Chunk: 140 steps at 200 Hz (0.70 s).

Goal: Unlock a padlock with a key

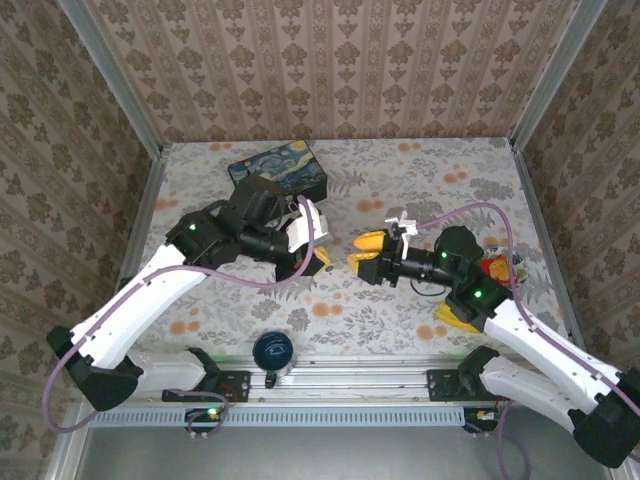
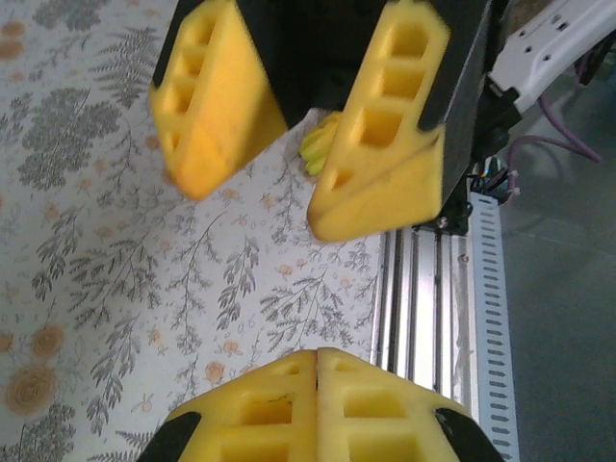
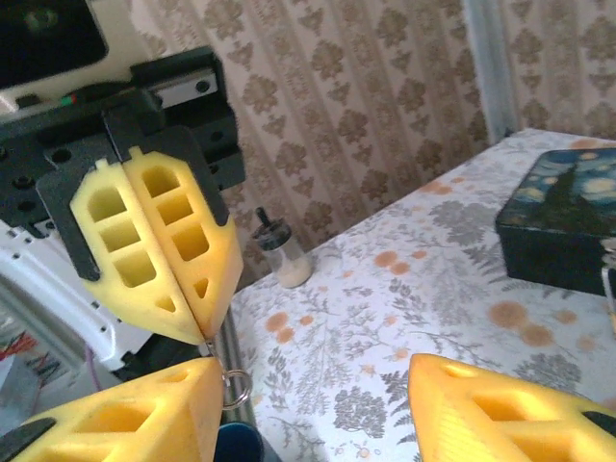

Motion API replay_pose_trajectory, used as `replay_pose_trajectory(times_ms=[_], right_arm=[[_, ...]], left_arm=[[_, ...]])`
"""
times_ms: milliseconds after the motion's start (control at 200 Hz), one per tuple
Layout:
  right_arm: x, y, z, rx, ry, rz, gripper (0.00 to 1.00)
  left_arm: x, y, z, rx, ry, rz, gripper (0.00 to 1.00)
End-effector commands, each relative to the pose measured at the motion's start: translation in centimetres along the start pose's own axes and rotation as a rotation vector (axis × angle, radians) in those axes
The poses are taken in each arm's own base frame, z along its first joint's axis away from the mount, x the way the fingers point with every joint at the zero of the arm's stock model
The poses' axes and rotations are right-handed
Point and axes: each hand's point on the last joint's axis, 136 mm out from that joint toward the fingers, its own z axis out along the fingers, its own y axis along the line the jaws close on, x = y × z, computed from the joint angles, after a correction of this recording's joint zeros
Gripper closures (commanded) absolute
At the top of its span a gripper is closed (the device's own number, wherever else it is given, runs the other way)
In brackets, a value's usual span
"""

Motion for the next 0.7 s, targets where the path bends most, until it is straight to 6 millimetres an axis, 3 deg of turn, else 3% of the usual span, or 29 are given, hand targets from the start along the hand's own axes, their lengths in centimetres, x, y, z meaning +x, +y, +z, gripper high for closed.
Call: replay_pose_trajectory(times_ms=[0, 180, 695], right_arm=[[-0.6, 2.5, 1.1, -0.101, 0.042, -0.061, 0.49], [-0.4, 3.1, 2.4, -0.138, 0.061, -0.056, 0.51], [-0.2, 3.6, 3.5, -0.178, 0.058, -0.044, 0.61]], left_arm=[[-0.8, -1.2, -0.8, 0.049, -0.062, 0.053, 1.00], [-1.2, -0.4, -1.5, 0.040, -0.104, 0.004, 1.00], [-1.0, -0.1, -1.5, 0.054, -0.121, -0.031, 1.00]])
